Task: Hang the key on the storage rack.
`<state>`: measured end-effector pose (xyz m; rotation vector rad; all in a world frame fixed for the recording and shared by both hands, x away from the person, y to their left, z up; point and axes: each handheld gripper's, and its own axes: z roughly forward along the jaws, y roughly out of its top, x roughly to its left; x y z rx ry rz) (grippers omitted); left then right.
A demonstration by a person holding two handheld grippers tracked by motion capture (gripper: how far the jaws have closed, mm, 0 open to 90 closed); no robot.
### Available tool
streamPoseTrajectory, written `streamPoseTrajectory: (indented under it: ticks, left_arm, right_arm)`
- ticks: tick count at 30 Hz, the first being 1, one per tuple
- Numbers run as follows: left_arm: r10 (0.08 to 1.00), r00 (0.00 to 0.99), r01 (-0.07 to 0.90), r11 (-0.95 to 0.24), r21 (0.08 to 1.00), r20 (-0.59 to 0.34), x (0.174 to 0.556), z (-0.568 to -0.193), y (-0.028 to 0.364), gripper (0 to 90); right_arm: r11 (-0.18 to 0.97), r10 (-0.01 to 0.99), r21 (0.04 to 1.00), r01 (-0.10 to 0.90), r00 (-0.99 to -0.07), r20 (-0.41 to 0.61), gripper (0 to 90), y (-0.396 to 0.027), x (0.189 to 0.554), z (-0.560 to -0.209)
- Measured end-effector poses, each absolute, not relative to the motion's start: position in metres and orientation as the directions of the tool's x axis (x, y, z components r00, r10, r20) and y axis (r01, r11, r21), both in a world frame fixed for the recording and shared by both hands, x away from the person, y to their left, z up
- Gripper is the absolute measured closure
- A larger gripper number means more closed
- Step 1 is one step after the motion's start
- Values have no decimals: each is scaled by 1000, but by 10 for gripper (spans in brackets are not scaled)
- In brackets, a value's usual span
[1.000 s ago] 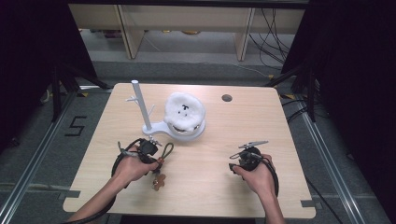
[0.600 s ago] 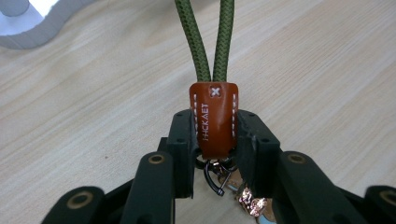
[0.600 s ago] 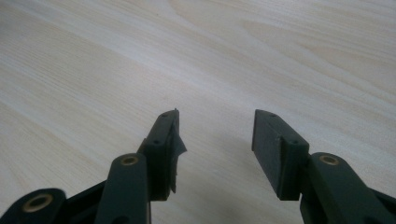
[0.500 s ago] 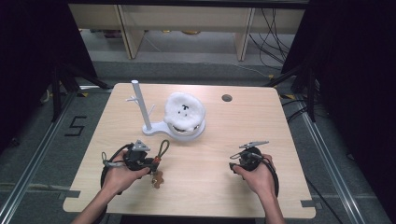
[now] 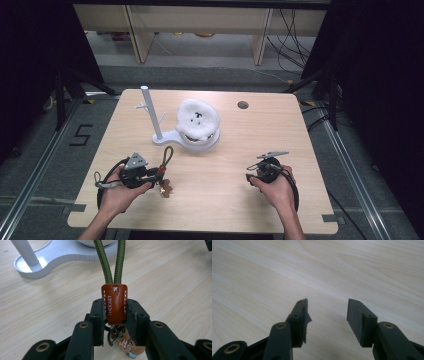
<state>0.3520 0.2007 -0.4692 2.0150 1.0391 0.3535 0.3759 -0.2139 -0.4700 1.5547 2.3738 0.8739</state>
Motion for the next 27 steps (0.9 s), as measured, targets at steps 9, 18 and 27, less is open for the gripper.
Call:
streamPoseTrajectory:
  ticks: [9, 18, 27]
  left_arm:
    - [811, 571, 515, -229, 826, -131, 348, -458, 216, 684]
    - [842, 525, 468, -159, 869, -129, 351, -446, 232, 684]
    - [855, 503, 445, -130, 886, -127, 355, -434, 242, 684]
  right_arm:
    - [284, 882, 565, 775, -442, 163, 522, -215, 376, -469]
    - [275, 887, 568, 775, -432, 160, 521, -215, 376, -469]
    - [280, 884, 568, 774, -439, 162, 518, -214, 376, -470]
